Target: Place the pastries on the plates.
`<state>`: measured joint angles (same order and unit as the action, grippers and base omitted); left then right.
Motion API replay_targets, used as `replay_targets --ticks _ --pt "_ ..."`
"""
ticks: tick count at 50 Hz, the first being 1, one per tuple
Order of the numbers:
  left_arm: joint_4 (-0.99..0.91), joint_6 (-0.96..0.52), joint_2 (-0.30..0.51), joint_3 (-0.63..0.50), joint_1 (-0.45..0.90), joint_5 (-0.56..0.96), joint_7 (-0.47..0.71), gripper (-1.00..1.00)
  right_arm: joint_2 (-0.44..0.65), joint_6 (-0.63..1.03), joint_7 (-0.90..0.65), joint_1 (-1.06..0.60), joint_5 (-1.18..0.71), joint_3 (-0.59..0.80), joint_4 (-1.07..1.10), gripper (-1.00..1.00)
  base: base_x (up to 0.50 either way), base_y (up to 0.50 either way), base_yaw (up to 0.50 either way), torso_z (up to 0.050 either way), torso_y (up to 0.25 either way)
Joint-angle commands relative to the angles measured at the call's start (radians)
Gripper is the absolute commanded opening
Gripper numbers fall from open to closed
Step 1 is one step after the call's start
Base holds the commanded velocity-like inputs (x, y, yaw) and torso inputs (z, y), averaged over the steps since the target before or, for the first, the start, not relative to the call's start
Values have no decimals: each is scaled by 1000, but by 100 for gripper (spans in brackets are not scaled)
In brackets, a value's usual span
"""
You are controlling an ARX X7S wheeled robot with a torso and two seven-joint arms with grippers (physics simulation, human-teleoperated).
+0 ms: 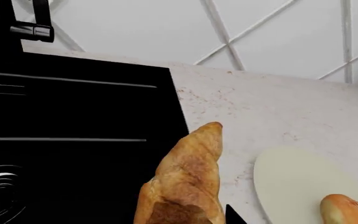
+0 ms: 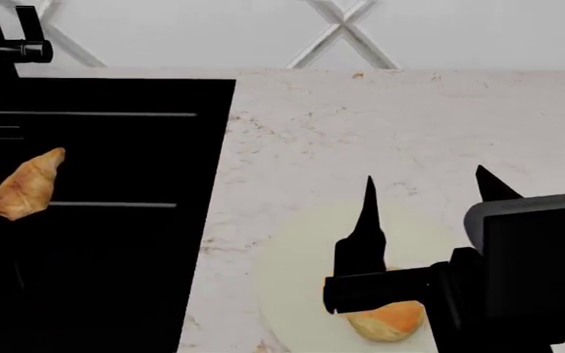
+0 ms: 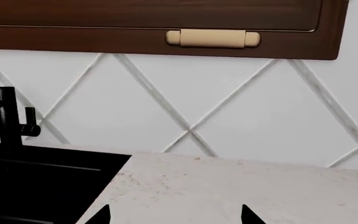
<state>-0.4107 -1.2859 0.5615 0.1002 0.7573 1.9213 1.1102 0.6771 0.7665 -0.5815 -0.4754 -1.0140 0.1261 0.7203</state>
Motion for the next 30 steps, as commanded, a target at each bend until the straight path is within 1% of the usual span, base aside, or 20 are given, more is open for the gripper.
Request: replay_targets --ticks 1,15,30 --pt "-1 22 4 -5 -12 4 5 -100 6 -1 7 -1 7 9 2 100 0 500 0 0 0" --pt "0 37 11 -27 4 21 15 -100 3 10 8 -24 0 23 -7 100 0 500 0 0 0" --pt "23 33 14 -27 5 -34 -39 -100 -10 -5 21 -28 32 46 -28 100 0 500 0 0 0"
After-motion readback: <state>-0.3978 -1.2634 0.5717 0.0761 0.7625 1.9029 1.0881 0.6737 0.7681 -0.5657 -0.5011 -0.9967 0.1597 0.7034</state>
